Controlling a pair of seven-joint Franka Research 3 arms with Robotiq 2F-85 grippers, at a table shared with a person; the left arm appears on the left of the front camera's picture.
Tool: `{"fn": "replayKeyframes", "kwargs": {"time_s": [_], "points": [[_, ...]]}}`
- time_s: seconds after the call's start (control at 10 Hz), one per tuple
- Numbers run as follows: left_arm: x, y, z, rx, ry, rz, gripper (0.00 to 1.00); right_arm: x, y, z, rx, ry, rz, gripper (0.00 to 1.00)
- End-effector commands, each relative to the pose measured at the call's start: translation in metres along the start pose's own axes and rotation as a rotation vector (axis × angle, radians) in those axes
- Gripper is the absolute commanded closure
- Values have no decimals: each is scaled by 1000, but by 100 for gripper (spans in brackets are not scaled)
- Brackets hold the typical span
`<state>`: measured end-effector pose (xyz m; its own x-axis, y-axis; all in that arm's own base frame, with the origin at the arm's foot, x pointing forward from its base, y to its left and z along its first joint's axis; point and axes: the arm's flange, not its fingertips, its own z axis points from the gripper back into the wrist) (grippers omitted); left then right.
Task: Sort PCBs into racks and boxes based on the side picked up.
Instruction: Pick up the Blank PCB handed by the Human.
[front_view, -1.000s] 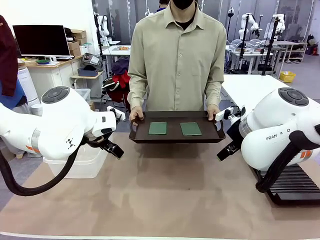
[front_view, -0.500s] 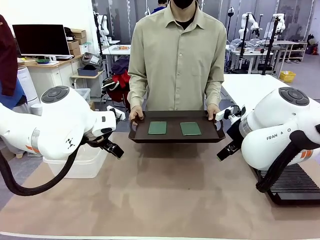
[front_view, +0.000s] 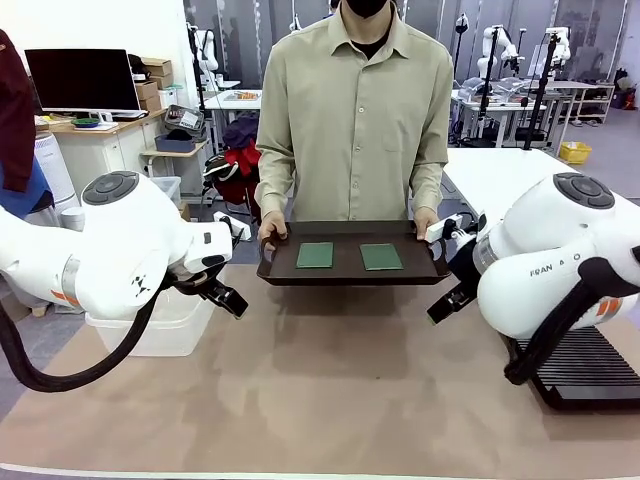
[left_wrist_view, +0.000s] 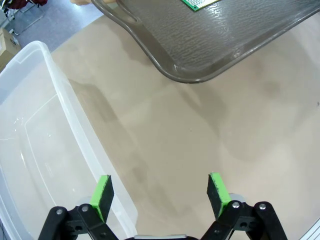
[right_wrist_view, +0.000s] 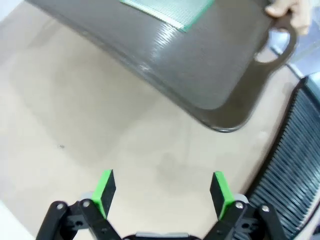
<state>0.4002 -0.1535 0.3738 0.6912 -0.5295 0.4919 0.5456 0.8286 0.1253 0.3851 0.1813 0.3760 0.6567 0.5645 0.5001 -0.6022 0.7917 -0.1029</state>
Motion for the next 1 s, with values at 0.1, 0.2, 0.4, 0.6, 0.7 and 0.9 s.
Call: {"fn": "replayKeyframes", "kwargs": {"time_s": [0.1,0.2,0.4,0.6,0.7,0.9], "points": [[8,6,36,-146,40,-25,0,-8,-8,43,240,68,19,0],[11,14,50,-192,41,-61,0,-5,-4,55,296,108,55,0],[26,23,81,-287,-1,-104,0,12,-24,86,341,120,110,0],[45,33,124,-354,-100,-192,0,25,-43,127,358,58,142,0],[52,40,138,-344,-147,-203,0,30,-52,145,362,24,180,0],[63,60,169,-347,-200,-260,0,40,-72,191,342,-45,261,0]]}}
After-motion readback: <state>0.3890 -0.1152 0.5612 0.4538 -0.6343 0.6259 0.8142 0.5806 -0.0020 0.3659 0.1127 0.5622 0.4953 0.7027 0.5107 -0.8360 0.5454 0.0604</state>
